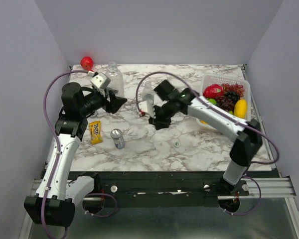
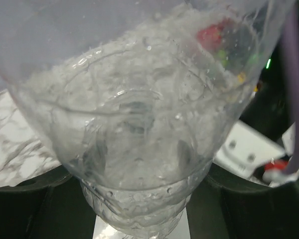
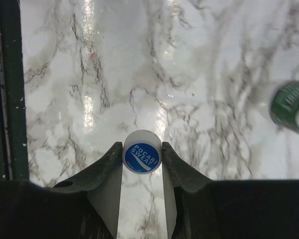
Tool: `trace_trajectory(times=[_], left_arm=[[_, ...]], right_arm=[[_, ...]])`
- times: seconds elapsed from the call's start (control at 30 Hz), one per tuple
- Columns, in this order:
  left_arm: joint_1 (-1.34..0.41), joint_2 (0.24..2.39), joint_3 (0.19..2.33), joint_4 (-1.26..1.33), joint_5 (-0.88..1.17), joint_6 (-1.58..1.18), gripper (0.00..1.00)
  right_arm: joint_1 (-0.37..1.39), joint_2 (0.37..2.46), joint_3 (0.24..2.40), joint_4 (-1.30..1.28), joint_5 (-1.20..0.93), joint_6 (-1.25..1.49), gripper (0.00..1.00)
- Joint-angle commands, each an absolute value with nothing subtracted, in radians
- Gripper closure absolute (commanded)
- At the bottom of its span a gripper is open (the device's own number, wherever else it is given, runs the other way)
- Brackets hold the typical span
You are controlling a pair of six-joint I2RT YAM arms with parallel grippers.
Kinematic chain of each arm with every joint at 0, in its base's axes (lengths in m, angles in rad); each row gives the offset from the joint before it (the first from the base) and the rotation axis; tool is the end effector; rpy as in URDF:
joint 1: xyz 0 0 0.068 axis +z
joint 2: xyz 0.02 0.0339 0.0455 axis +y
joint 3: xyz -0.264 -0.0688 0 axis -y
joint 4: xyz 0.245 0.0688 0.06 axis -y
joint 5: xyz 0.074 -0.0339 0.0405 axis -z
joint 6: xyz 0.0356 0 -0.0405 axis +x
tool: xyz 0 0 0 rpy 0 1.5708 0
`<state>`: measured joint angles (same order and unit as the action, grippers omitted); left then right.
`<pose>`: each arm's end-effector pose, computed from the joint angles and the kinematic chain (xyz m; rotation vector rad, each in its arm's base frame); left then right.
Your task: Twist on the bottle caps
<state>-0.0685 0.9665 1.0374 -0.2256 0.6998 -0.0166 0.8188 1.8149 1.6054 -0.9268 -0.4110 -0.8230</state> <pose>0.2081 -0.0373 0.3924 0.5597 1.6408 -0.6636 0.2497 0.2878 0.2807 -2.0268 1.7208 0.5524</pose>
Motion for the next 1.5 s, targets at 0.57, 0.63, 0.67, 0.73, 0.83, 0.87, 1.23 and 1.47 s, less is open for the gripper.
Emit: trace_trajectory(times=[0.57, 0.63, 0.67, 0.73, 0.83, 0.87, 1.23, 1.47], left_arm=[[-0.689, 1.166, 0.557, 0.213, 0.85, 0.299, 1.0], [-0.703, 1.198, 0.537, 0.251, 0.845, 0.293, 1.0], [-0.713, 1.207, 0.529, 0.288, 0.839, 0.291, 1.0], [-0.722, 1.224, 0.517, 0.319, 0.824, 0.293, 1.0], [-0.733, 1.235, 0.511, 0.367, 0.805, 0.269, 1.0], [-0.735, 1.235, 0.506, 0.377, 0.805, 0.267, 1.0], [-0.764, 1.203, 0.486, 0.387, 0.792, 0.299, 1.0], [-0.765, 1.192, 0.469, 0.403, 0.775, 0.345, 1.0]], right_arm=[[0.765, 1.404, 1.887, -1.408, -0.549, -0.661, 0.67], [0.819, 1.411, 1.876, -1.411, -0.537, -0.681, 0.66], [0.834, 1.413, 1.868, -1.408, -0.531, -0.699, 0.66], [0.864, 1.419, 1.855, -1.401, -0.529, -0.713, 0.66], [0.891, 1.446, 1.867, -1.414, -0.52, -0.752, 0.66], [0.894, 1.453, 1.87, -1.416, -0.512, -0.767, 0.66], [0.911, 1.479, 1.825, -1.381, -0.466, -0.805, 0.65], [0.913, 1.471, 1.783, -1.376, -0.446, -0.825, 0.65]])
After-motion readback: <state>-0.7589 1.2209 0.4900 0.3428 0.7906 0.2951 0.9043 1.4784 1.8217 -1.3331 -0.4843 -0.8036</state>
